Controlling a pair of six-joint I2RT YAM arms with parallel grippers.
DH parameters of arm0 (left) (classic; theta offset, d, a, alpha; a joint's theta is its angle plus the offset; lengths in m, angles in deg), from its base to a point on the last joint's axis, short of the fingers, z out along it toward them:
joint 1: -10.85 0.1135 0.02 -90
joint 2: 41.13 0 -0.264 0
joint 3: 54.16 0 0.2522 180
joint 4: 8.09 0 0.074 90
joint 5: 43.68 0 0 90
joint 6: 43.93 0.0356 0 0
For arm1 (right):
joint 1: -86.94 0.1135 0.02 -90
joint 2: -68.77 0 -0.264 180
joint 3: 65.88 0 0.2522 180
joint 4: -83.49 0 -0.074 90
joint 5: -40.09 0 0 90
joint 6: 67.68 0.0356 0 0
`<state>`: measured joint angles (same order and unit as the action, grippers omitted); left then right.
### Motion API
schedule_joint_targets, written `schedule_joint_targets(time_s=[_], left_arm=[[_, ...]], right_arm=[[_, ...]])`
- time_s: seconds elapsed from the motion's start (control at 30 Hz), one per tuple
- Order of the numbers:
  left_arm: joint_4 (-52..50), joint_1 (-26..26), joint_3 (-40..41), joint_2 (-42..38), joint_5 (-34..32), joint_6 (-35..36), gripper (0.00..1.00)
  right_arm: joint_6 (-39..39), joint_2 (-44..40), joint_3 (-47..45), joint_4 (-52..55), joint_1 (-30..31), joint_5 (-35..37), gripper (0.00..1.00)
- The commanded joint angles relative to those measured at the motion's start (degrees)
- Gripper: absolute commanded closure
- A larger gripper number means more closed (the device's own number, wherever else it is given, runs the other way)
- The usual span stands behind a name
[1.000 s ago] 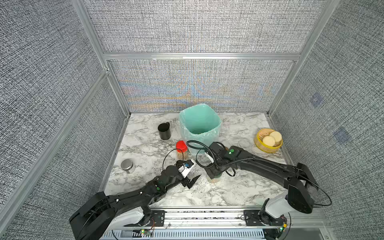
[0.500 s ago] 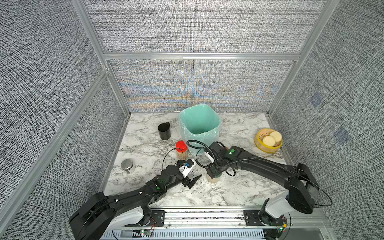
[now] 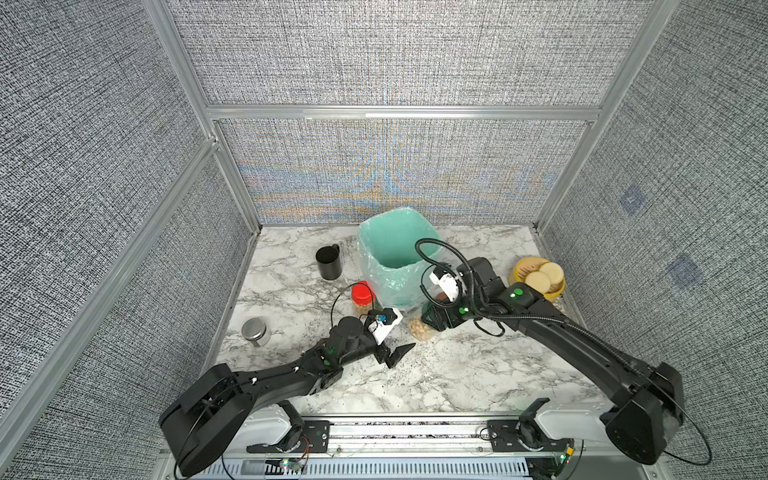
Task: Empty moldy peanuts from jars
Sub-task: Pick up the jar from the center of the board.
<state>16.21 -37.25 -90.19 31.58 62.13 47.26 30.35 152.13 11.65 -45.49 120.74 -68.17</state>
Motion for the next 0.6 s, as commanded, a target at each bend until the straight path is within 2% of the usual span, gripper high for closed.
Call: schedule_joint_targets(time_s=[0.0,0.07,0.23,0.33,0.57], left_arm=[[8.1,1.5,-1.8,3.0,5.4,-2.3,0.00],[10.4,2.8,-2.9,5.4,7.4,-3.7,0.00],[10.7,4.0,-6.1,9.6,14.9,-4.1,0.00],[9.8,4.1,-7.9,11.1,19.3,-4.1,0.00],[3.9,4.1,-10.6,11.5,20.0,-2.0,0.00]], right_arm=[[-4.1,-0.6,-0.5,-5.1,-1.9,-10.3,1.00],[-5.1,-1.5,-1.1,-6.5,-3.0,-15.0,1.00],[-5.3,-2.8,-2.9,-9.2,-6.2,-21.9,1.00],[-5.6,-2.8,-2.7,-9.8,-6.5,-22.0,1.00],[-6.4,-2.9,-2.7,-11.5,-6.5,-25.7,1.00]])
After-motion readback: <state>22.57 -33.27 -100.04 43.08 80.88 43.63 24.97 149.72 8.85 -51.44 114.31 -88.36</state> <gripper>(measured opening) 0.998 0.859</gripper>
